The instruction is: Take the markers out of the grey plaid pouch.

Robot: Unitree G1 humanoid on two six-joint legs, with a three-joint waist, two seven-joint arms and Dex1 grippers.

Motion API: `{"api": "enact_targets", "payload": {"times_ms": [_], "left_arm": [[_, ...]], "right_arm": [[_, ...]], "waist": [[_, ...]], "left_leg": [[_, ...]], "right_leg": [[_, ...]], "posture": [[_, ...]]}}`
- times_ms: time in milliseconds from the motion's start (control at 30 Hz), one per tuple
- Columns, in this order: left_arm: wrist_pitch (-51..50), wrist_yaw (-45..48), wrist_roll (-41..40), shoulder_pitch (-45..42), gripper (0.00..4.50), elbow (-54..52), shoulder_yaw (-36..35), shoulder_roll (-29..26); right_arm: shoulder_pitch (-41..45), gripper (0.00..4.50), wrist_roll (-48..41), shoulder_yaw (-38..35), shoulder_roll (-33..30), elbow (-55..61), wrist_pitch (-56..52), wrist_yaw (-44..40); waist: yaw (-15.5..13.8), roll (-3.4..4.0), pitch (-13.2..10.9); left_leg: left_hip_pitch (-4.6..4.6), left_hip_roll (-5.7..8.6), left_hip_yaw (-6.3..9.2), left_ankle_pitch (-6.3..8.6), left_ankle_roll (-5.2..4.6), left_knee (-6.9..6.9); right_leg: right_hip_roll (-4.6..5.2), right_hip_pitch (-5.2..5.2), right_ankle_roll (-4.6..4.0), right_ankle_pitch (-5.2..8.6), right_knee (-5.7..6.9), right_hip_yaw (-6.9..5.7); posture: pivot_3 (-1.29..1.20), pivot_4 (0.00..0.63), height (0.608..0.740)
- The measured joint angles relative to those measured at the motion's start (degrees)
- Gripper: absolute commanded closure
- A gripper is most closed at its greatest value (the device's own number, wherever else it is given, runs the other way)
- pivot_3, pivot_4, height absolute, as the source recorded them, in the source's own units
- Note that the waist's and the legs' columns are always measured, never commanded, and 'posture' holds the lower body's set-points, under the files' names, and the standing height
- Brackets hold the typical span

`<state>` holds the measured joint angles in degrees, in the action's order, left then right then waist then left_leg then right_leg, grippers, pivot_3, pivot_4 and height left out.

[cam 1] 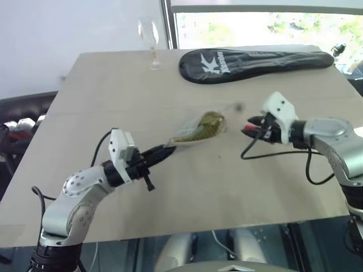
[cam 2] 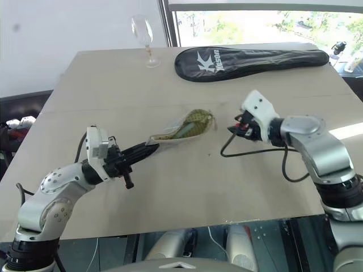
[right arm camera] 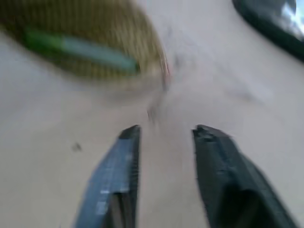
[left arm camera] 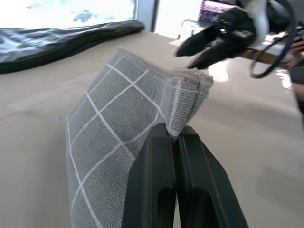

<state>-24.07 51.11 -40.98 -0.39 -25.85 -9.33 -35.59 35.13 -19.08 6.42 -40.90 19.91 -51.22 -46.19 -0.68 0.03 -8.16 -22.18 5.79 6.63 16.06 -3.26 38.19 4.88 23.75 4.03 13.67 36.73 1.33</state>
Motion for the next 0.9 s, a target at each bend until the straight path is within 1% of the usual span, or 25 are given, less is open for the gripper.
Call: {"api": "enact_targets", "payload": {"times_ms": [33, 200, 333, 467, 500, 533, 633, 667, 733, 767, 900], "left_arm": [[-0.8, 0.2, -1.0, -0.2, 4.50, -0.5, 0.2, -0.1], [-2.2, 1.6, -2.2, -1.6, 4.50, -0.5, 2.2, 0.0], [-3.0, 3.8, -2.7, -3.5, 4.50, 0.8, 5.4, 1.5], [-3.2, 5.8, -3.1, -4.1, 4.50, 3.0, 7.0, 2.9], [-3.3, 6.2, -3.2, -4.2, 4.50, 3.0, 7.4, 3.4], [-3.7, 6.8, -3.7, -4.4, 4.50, 3.5, 7.9, 4.0], [-4.5, 8.0, -4.3, -5.1, 4.50, 4.8, 8.2, 4.6], [-4.7, 8.5, -4.7, -5.4, 4.50, 5.2, 8.2, 4.9], [-5.5, 9.1, -5.4, -6.0, 4.50, 5.8, 8.6, 5.7], [-5.9, 9.2, -5.8, -6.3, 4.50, 6.0, 9.3, 6.1], [-8.3, 10.0, -7.8, -6.3, 4.50, 6.3, 9.9, 6.7]], "right_arm": [[1.0, 4.44, -0.5, 0.2, 0.2, 0.4, -0.2, -0.2], [2.5, 4.44, -1.5, 3.8, 0.4, 1.9, -1.2, -1.9], [2.5, 4.44, -1.5, 9.1, -2.2, 4.4, -1.1, -5.5], [2.5, 4.44, -0.3, 12.6, -2.8, 4.3, -0.1, -6.9], [2.5, 3.95, 0.3, 13.5, -3.0, 4.1, 0.3, -7.3], [2.7, 3.64, 1.4, 15.1, -3.7, 3.7, 1.2, -8.0], [3.4, 2.25, 3.5, 17.8, -6.2, 3.5, 3.2, -10.7], [3.8, 1.63, 4.3, 18.4, -7.2, 3.5, 4.1, -11.8], [4.6, 0.64, 5.5, 19.2, -8.7, 3.9, 5.3, -13.6], [5.0, 0.23, 6.0, 20.1, -9.4, 4.3, 5.8, -14.7], [6.5, 0.23, 7.5, 21.6, -12.5, 6.3, 6.3, -18.4]], "waist": [[-0.1, 0.00, 0.0], [-0.1, 0.00, 0.0], [0.0, 0.00, 0.0], [0.1, 0.00, 0.0], [0.1, 0.00, 0.0], [0.0, 0.00, 0.0], [0.0, 0.00, 0.0], [0.0, -0.01, 0.0], [0.0, -0.01, 0.0], [0.0, -0.01, 0.0], [0.0, 0.00, 0.0]], "left_leg": [[0.00, 0.00, 0.01, 0.00, 0.00, 0.00], [-0.01, 0.01, 0.00, 0.00, 0.00, 0.00], [-0.01, 0.02, 0.01, 0.00, 0.00, 0.01], [0.01, 0.01, -0.02, 0.00, 0.00, 0.01], [0.00, 0.01, -0.02, 0.00, 0.00, 0.01], [0.00, 0.01, -0.02, 0.00, 0.00, 0.01], [0.00, 0.01, -0.01, 0.00, 0.00, 0.02], [0.00, 0.01, -0.01, 0.00, 0.00, 0.03], [0.00, 0.01, -0.01, 0.00, 0.00, 0.03], [-0.01, 0.01, -0.01, 0.00, 0.00, 0.03], [-0.02, 0.01, 0.00, 0.00, 0.00, 0.02]], "right_leg": [[0.00, 0.00, 0.00, 0.00, -0.01, -0.01], [0.00, 0.01, 0.00, 0.00, -0.01, -0.03], [0.01, 0.01, 0.00, 0.00, -0.02, -0.08], [0.00, 0.02, 0.00, 0.00, 0.00, -0.09], [0.00, 0.01, 0.00, 0.00, 0.00, -0.09], [0.00, 0.01, 0.00, 0.00, 0.00, -0.09], [0.00, 0.02, 0.00, 0.00, 0.00, -0.17], [0.00, 0.02, 0.00, 0.00, -0.01, -0.19], [0.01, 0.02, 0.00, 0.00, -0.02, -0.19], [0.00, 0.01, 0.00, 0.00, -0.02, -0.20], [0.00, 0.02, 0.00, 0.00, -0.01, -0.19]], "posture": [[0.00, 0.150, 0.740], [0.00, 0.150, 0.740], [0.00, 0.150, 0.740], [0.00, 0.150, 0.740], [0.00, 0.150, 0.740], [0.00, 0.150, 0.740], [0.00, 0.150, 0.740], [0.00, 0.150, 0.740], [0.00, 0.150, 0.740], [0.00, 0.150, 0.740], [0.00, 0.150, 0.740]]}}
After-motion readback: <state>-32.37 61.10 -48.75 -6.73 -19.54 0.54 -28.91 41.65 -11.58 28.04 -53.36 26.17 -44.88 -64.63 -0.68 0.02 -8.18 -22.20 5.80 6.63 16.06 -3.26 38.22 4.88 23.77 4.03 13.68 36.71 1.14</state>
